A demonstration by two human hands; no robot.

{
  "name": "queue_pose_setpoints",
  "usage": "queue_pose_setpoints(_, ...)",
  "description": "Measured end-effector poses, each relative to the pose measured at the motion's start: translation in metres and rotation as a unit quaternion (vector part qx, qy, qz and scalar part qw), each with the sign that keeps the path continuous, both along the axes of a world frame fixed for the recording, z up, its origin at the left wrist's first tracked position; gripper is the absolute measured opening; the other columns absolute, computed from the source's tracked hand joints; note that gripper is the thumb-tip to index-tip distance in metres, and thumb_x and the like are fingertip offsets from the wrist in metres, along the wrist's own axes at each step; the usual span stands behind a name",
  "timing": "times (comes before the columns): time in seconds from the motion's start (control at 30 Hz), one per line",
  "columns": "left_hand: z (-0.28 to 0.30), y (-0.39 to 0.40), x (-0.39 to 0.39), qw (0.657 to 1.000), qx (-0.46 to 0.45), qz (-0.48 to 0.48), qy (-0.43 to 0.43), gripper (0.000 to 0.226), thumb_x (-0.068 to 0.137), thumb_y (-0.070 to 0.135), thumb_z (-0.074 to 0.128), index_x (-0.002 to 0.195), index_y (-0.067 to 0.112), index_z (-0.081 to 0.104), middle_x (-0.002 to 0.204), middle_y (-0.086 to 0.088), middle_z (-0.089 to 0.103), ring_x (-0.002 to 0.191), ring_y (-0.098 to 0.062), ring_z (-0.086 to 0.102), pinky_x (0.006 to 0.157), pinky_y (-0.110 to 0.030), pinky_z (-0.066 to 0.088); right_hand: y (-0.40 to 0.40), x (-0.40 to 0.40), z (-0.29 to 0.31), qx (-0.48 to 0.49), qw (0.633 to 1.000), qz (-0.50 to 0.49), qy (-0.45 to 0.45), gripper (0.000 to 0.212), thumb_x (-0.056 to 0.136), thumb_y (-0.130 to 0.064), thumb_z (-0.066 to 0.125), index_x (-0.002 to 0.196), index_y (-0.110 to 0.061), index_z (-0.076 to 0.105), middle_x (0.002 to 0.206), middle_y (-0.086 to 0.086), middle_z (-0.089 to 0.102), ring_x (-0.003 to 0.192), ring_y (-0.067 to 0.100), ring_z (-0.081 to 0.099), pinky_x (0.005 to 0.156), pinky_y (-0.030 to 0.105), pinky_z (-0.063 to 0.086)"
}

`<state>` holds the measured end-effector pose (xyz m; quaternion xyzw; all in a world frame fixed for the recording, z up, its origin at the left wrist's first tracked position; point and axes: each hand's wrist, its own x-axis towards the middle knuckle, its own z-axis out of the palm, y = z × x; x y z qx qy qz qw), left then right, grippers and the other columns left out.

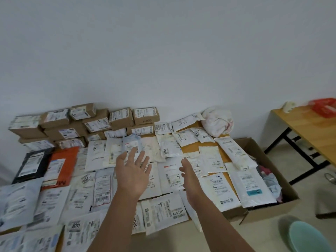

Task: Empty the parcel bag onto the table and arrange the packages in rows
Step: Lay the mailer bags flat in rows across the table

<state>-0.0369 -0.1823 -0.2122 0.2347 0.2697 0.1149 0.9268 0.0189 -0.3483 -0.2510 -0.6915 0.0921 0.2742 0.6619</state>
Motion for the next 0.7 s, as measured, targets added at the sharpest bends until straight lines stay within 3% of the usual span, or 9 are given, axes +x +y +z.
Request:
queue_pose_setpoints(0.07, -0.004, -0.001, 0.017, 1.0, 0.002, -0.013, 0.002, 0.054, 0.093, 0.045, 0.045, 0.142, 0.024, 0.047, 0.148, -0.007, 0.044, 0.14, -0.029, 0.035, 0.117, -0.045, 0.024, -0.004, 0.015, -0.003, -0.03, 1.0, 0.0, -0.006, 0.065, 0.092, -0.057, 0.049, 0.151, -0.039, 0.028, 0.156, -0.003, 0.033, 0.141, 0.022, 0.033, 0.109, 0.044, 0.029)
queue_pose_setpoints(0.23, -0.023, -0.027, 0.08, 0.997, 0.005, -0.059, 0.042, 0.051, 0.094, 0.044, 0.045, 0.141, 0.024, 0.048, 0.142, -0.007, 0.05, 0.132, -0.027, 0.043, 0.115, -0.043, 0.029, -0.02, 0.092, -0.022, -0.099, 0.995, 0.0, -0.018, 0.058, 0.093, -0.039, 0.055, 0.147, -0.037, 0.035, 0.147, 0.002, 0.044, 0.132, 0.025, 0.042, 0.108, 0.047, 0.037)
queue_pose_setpoints(0.37, -0.048, -0.05, 0.165, 0.991, 0.033, -0.075, 0.101, 0.047, 0.093, 0.042, 0.046, 0.135, 0.024, 0.052, 0.136, -0.004, 0.054, 0.125, -0.025, 0.049, 0.11, -0.04, 0.035, -0.017, 0.2, -0.045, -0.082, 0.996, 0.035, -0.014, 0.049, 0.094, -0.035, 0.052, 0.141, -0.036, 0.044, 0.144, -0.003, 0.044, 0.13, 0.024, 0.044, 0.105, 0.046, 0.042)
queue_pose_setpoints(0.57, -0.091, -0.074, 0.282, 0.977, 0.036, -0.039, 0.207, 0.028, 0.089, 0.03, 0.057, 0.114, 0.019, 0.06, 0.116, -0.004, 0.063, 0.107, -0.024, 0.059, 0.096, -0.036, 0.045, 0.018, 0.372, -0.098, -0.011, 0.996, 0.052, 0.066, 0.038, 0.098, -0.02, 0.05, 0.136, -0.024, 0.049, 0.126, 0.001, 0.051, 0.104, 0.026, 0.062, 0.088, 0.035, 0.055)
queue_pose_setpoints(0.63, -0.109, -0.073, 0.301, 0.97, 0.039, -0.038, 0.236, 0.026, 0.088, 0.03, 0.057, 0.112, 0.019, 0.059, 0.111, -0.005, 0.062, 0.099, -0.024, 0.058, 0.094, -0.036, 0.045, 0.027, 0.402, -0.113, -0.002, 0.995, 0.043, 0.096, 0.027, 0.098, -0.014, 0.05, 0.124, -0.024, 0.053, 0.116, 0.004, 0.055, 0.092, 0.022, 0.062, 0.081, 0.03, 0.056)
queue_pose_setpoints(0.7, -0.127, -0.071, 0.316, 0.963, 0.036, -0.03, 0.264, 0.025, 0.088, 0.03, 0.057, 0.111, 0.018, 0.059, 0.109, -0.005, 0.062, 0.096, -0.024, 0.059, 0.096, -0.037, 0.045, 0.032, 0.421, -0.13, 0.001, 0.991, 0.033, 0.131, 0.022, 0.097, -0.008, 0.05, 0.118, -0.012, 0.055, 0.105, 0.01, 0.056, 0.083, 0.018, 0.058, 0.073, 0.026, 0.054)
